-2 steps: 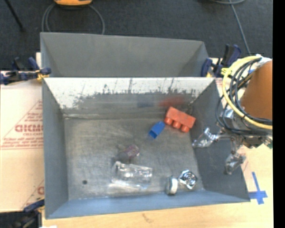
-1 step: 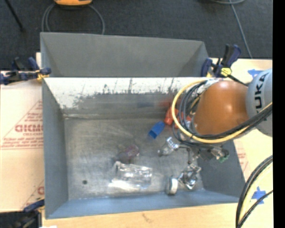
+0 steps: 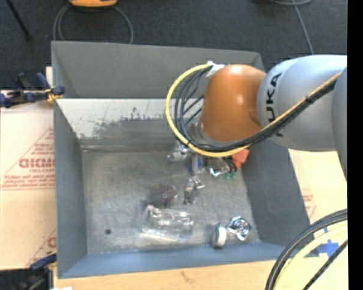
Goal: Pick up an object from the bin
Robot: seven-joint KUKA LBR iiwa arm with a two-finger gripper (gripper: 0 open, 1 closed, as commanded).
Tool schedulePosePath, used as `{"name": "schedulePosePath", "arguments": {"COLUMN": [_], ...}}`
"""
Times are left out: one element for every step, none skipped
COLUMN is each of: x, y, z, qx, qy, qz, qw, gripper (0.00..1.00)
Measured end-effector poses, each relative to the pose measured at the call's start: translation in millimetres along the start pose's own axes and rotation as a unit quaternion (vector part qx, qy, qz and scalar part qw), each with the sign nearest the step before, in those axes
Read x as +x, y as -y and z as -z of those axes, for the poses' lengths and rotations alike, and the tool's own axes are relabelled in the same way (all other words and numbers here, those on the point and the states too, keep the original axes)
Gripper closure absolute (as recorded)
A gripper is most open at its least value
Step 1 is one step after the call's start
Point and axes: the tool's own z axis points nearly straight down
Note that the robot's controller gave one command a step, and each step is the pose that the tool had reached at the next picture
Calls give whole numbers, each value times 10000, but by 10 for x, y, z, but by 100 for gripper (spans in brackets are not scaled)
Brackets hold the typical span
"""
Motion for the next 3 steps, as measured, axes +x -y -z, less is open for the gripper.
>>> {"name": "schedulePosePath", "arguments": {"x": [56,234,-238], "y": [-227,-349,-319], "z": [-436,-421,-766], "qx": [35,54,0], "qy": [41,74,-15], "qz": [1489,2919,5398], "qw": [9888,9564,8418], "gripper": [0,0,0]}}
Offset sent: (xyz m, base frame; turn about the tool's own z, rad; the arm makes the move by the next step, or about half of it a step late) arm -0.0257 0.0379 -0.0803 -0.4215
